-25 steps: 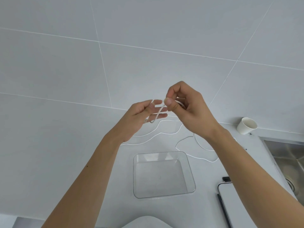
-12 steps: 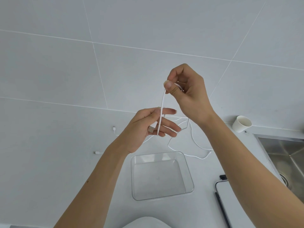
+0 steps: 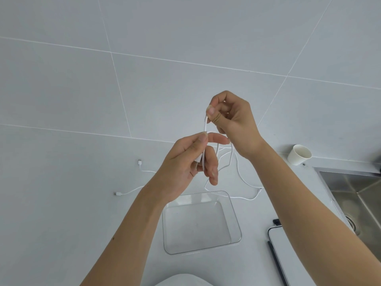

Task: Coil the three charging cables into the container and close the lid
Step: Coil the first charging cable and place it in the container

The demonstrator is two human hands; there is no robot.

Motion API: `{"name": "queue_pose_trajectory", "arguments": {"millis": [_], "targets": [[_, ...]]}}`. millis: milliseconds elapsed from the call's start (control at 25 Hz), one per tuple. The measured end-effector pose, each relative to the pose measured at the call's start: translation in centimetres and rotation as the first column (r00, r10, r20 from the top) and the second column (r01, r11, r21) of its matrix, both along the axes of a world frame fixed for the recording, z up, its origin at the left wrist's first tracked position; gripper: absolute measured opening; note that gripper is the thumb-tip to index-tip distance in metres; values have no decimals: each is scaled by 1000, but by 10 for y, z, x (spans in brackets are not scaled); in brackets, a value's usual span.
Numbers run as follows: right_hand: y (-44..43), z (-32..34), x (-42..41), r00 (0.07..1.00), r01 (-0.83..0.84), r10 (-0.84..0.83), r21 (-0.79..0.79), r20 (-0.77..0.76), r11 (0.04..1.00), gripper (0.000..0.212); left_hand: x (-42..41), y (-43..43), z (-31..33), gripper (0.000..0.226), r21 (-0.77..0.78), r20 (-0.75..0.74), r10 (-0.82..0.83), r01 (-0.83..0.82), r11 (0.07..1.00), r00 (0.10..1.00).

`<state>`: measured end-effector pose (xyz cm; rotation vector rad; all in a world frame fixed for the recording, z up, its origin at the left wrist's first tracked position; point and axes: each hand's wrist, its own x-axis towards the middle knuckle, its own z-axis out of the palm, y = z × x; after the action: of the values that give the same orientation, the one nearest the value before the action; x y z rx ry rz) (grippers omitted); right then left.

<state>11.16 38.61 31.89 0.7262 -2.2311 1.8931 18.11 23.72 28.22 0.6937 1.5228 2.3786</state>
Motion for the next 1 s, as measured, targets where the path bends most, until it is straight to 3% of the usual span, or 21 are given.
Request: {"name": "queue_pose_trajectory", "arguments": {"millis": [120,280,560,680,1000], "targets": [[-3,-10,0,999,-20,19,20,27,1000,9,2,0,3,37,27,10,18,-18,999,1000],[-6,-24,3,999,-11,8,60,53,998,25,1,-3,7,34,72,-17,70,-69,995,997],[-13,-53,20,996,-38,29,106,85,994,19,-12,-9,8,44,166,-14,228,-222,961,974],[-11,-58,29,994,-15,-5,183,110,983,29,-18,-14,6,41,161,-13,244,-239,958,970],[1,-43,56,990,-62,12,362,139,930,25,-32,-29,2,41,51,-27,394,-393,918,919]]}}
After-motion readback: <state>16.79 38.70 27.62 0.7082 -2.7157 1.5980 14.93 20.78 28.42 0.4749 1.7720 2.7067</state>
